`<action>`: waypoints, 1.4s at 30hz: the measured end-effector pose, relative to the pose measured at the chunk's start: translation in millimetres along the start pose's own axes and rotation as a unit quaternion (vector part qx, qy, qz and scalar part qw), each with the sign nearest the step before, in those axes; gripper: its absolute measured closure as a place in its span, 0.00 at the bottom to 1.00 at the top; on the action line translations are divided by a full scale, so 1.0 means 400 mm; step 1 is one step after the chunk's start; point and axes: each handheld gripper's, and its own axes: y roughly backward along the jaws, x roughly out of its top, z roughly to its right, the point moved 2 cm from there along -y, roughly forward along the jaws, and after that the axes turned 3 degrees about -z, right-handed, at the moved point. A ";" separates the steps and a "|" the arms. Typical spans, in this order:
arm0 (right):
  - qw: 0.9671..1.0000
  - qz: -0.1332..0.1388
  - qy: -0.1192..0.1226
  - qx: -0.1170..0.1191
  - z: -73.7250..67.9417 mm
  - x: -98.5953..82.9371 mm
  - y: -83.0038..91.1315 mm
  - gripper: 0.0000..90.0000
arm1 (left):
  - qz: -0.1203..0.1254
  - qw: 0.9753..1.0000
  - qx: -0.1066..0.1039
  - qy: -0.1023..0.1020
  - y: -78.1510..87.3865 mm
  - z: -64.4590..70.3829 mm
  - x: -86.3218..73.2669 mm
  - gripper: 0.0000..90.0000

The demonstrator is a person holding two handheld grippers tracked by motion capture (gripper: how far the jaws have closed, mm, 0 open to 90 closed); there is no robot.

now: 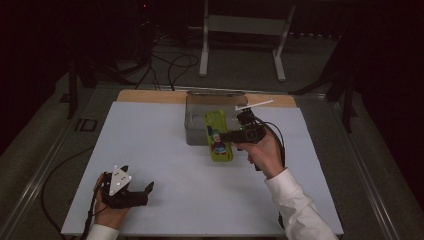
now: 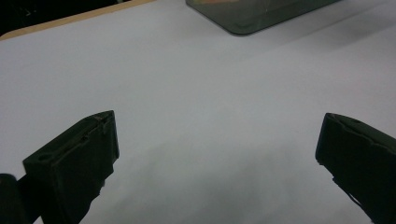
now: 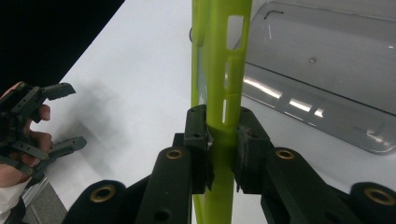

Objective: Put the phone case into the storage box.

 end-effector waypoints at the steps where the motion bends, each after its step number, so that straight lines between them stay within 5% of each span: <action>1: 1.000 0.000 0.000 0.000 0.001 0.002 0.000 0.86 | 0.000 1.000 0.000 0.000 0.000 0.000 0.000 0.00; 42: 1.000 -0.024 0.001 -0.017 0.011 0.080 0.040 0.86 | 0.008 1.000 0.004 0.002 0.003 -0.003 0.000 0.00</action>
